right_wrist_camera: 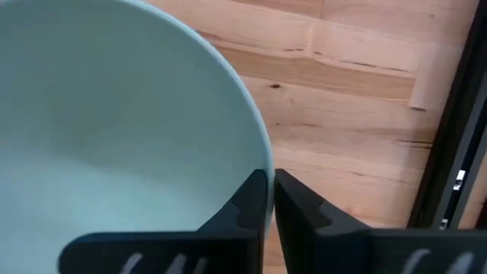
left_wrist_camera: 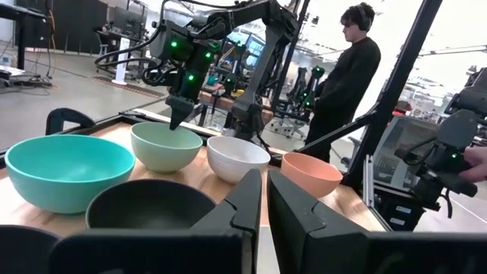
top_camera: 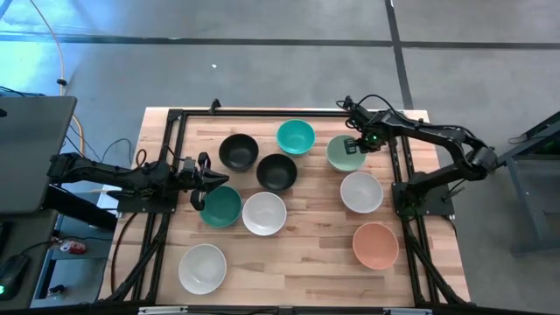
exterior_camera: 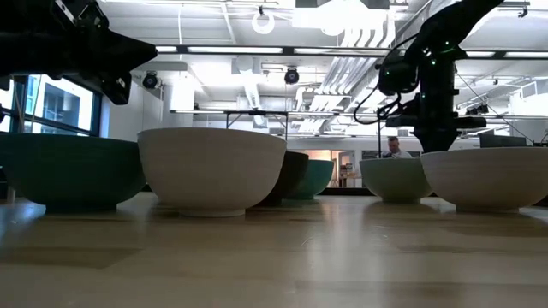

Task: Nest bowls inside each other
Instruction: Stack the light green bowl on top of bottom right black bowl

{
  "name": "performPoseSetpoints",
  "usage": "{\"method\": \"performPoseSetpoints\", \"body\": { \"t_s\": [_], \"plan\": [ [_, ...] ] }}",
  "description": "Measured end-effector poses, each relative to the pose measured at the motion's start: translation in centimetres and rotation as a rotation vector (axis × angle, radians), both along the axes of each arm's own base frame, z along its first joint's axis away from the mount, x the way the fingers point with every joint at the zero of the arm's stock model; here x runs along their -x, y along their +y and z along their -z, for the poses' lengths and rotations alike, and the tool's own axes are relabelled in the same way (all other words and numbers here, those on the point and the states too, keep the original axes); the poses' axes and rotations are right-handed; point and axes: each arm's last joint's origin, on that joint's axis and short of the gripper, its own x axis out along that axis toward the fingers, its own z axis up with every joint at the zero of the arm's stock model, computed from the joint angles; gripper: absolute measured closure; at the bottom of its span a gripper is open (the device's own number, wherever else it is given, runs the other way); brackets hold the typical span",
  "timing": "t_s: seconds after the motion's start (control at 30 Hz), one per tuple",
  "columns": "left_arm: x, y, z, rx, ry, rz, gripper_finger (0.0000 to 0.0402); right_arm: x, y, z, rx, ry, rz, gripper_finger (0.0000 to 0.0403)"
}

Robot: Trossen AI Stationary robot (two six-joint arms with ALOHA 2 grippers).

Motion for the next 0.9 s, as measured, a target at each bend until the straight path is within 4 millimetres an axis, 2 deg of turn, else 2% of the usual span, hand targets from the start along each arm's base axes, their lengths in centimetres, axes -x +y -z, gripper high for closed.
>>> {"method": "performPoseSetpoints", "body": {
  "t_s": [0.5, 0.67, 0.9],
  "plan": [
    [0.0, 0.0, 0.0, 0.003, -0.001, 0.0, 0.0387, -0.2, 0.2, -0.3, -0.055, -0.047, -0.014, 0.0402],
    [0.0, 0.0, 0.0, 0.003, -0.001, -0.002, 0.0387, -0.7, -0.3, -1.9, -0.037, -0.071, -0.022, 0.0402],
    [0.0, 0.0, 0.0, 0.001, -0.001, -0.003, 0.0387, -1.5, -1.0, -5.3, 0.018, -0.126, -0.042, 0.0403]
  ]
}}
